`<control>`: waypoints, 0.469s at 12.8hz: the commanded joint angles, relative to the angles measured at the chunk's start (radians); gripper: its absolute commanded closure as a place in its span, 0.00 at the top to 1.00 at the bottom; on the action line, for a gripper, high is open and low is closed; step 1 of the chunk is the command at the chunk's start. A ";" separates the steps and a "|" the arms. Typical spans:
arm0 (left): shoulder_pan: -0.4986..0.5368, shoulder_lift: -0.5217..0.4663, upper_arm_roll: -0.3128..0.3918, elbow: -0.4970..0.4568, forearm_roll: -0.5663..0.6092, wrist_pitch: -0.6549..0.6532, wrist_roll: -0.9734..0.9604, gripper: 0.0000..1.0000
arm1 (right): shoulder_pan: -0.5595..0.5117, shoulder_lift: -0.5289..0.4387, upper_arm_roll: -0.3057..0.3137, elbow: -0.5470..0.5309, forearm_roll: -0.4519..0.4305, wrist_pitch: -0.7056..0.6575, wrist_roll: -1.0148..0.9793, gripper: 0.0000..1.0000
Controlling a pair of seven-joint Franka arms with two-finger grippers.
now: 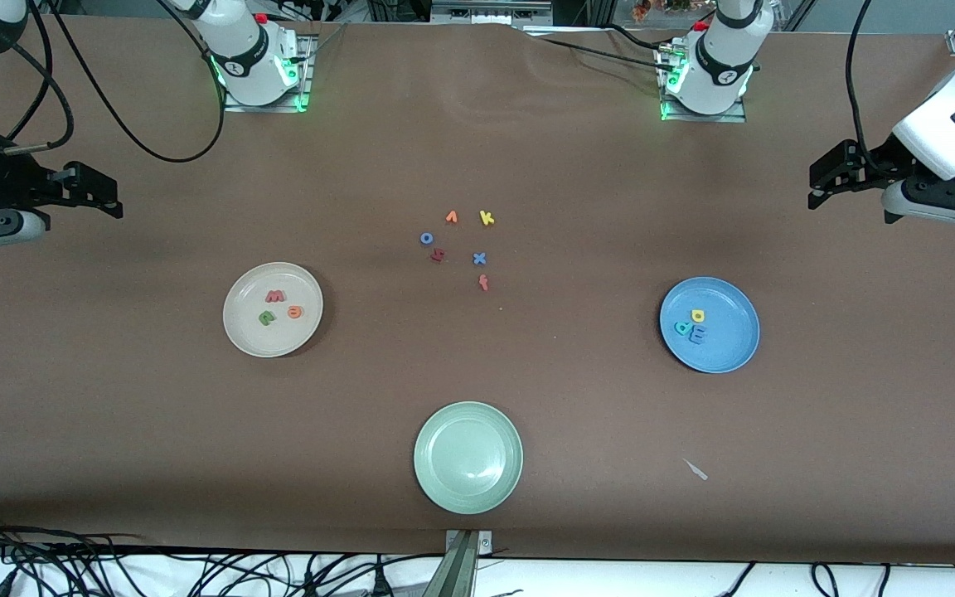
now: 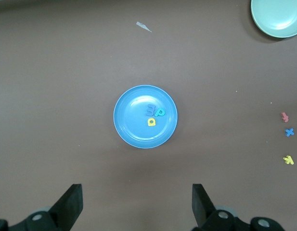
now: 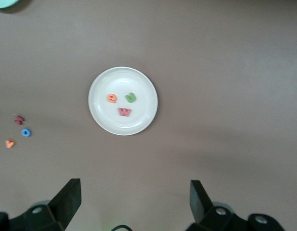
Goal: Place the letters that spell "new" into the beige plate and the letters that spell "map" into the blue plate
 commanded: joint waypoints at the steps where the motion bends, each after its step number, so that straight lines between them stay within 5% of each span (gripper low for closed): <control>1: 0.003 0.012 0.008 0.010 -0.018 0.003 0.007 1.00 | -0.005 -0.011 0.000 0.008 0.031 -0.011 -0.004 1.00; 6: 0.003 0.012 0.008 0.013 -0.019 -0.003 0.006 1.00 | -0.003 -0.007 -0.001 0.008 0.020 -0.002 -0.007 1.00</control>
